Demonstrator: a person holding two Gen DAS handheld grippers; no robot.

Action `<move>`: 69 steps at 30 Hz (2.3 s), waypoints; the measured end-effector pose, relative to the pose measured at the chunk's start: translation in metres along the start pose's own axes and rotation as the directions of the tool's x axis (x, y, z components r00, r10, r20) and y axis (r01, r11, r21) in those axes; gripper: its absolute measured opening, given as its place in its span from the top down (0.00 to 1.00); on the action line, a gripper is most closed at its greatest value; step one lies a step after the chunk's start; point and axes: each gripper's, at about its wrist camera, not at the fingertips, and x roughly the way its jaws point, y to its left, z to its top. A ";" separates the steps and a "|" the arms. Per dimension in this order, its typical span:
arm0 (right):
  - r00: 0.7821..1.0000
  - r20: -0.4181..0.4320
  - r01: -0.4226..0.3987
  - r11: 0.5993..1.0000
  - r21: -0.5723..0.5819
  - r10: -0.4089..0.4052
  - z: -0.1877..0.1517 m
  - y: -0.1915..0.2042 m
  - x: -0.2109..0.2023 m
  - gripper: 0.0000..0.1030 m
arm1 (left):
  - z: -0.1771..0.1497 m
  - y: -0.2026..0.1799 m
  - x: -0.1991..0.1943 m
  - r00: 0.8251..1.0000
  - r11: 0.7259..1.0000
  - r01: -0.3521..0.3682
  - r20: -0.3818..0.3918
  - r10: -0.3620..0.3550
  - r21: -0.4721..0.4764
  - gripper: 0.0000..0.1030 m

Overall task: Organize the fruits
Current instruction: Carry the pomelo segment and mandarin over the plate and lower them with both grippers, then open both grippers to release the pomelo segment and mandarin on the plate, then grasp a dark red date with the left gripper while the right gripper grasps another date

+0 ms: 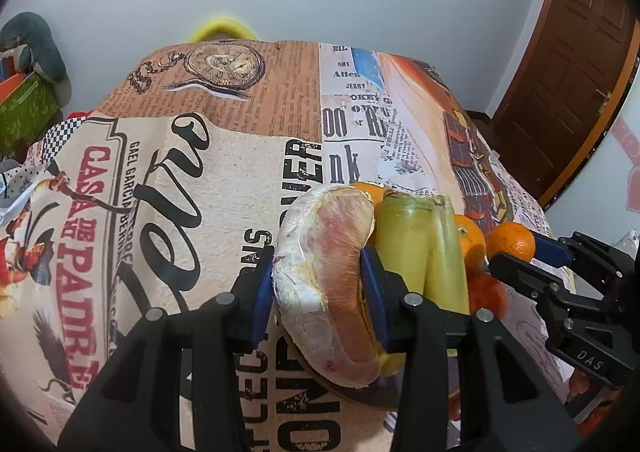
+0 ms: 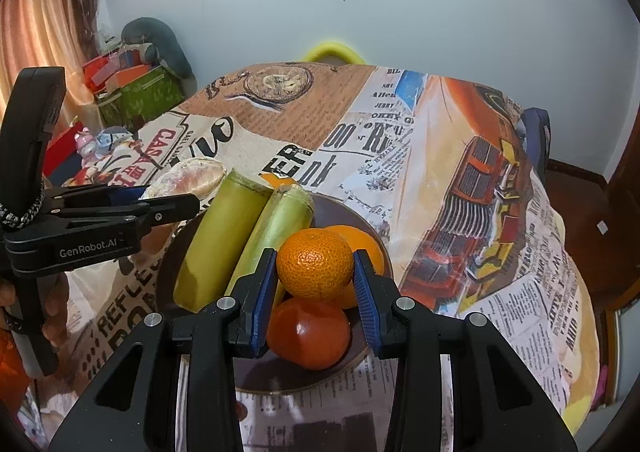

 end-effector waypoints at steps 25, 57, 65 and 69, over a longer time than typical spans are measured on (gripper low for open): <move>0.999 -0.045 -0.012 1.000 0.024 0.013 -0.009 -0.002 0.008 0.58 | -0.013 -0.001 0.007 0.999 0.999 -0.031 -0.038 0.033 0.027 0.52; 0.999 0.052 0.010 1.000 0.008 -0.010 -0.048 0.049 -0.106 0.46 | -0.096 -0.039 -0.125 0.999 0.996 -0.035 0.014 0.034 0.080 0.40; 1.000 0.006 0.008 1.000 0.023 -0.008 -0.070 0.052 -0.101 0.46 | -0.135 -0.044 -0.090 0.995 0.997 -0.009 -0.099 0.017 0.081 0.45; 1.000 -0.015 0.004 1.000 0.030 -0.004 -0.077 0.051 -0.095 0.46 | -0.147 -0.044 -0.078 0.990 0.997 0.005 -0.140 0.005 0.077 0.52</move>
